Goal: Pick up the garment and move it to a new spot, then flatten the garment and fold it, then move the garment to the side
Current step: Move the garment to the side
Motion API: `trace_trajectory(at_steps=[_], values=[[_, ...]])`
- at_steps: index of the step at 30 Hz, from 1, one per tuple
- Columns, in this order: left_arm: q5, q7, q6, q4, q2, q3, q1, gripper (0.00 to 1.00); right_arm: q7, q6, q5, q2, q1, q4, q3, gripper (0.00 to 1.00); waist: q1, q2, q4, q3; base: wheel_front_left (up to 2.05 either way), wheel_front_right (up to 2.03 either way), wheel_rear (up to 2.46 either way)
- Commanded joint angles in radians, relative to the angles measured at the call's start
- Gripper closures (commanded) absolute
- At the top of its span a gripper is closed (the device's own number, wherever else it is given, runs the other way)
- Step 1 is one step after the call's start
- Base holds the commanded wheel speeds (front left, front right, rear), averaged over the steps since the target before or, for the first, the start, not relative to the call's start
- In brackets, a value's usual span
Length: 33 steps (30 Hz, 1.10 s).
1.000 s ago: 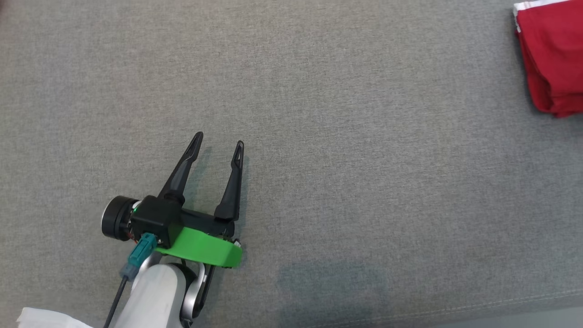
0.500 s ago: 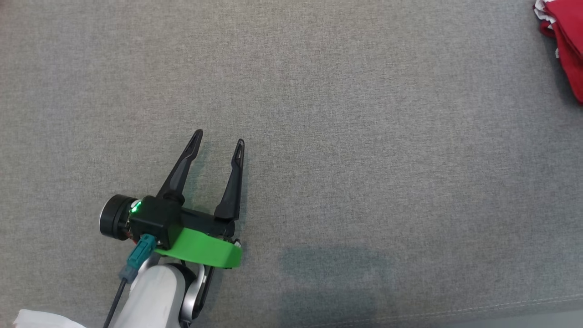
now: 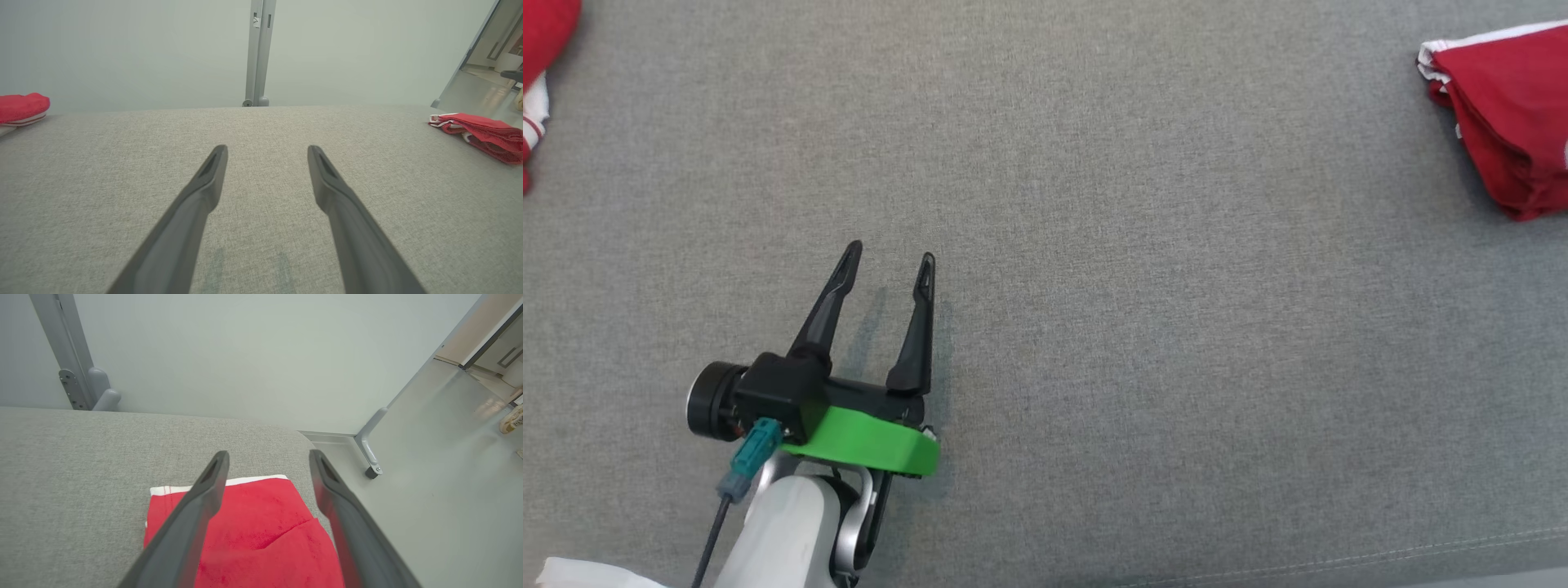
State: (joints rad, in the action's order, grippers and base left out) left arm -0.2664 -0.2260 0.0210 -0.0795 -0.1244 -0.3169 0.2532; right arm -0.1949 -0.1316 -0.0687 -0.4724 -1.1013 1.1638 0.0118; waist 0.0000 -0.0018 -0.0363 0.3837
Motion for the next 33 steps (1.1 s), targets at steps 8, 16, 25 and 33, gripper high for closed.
trace_trajectory(at_steps=[8,16,25,33], values=[[-0.071,-0.024,-0.018,-0.089,0.002,0.069,-0.037,0.0,-0.059,0.002,-0.063,0.123,0.112,-0.059,0.034,0.0,0.0,0.0018,0.012,-0.17,0.0,0.0,0.0],[-0.111,-0.036,-0.024,-0.164,0.011,0.117,-0.097,0.0,-0.07,0.002,-0.155,0.214,0.299,-0.201,0.093,0.0,0.0,0.0018,0.042,-0.281,0.0,0.0,0.0],[-0.112,-0.039,-0.025,-0.209,0.027,0.144,-0.177,0.0,-0.071,0.002,-0.144,0.297,0.585,-0.482,0.069,0.0,0.0,0.0018,0.068,-0.358,0.0,0.0,0.0],[-0.091,-0.039,-0.016,-0.208,0.036,0.159,-0.236,0.0,-0.066,0.002,-0.059,0.404,0.851,-0.744,-0.007,0.0,0.0,0.0018,0.079,-0.394,0.0,0.0,0.0]])
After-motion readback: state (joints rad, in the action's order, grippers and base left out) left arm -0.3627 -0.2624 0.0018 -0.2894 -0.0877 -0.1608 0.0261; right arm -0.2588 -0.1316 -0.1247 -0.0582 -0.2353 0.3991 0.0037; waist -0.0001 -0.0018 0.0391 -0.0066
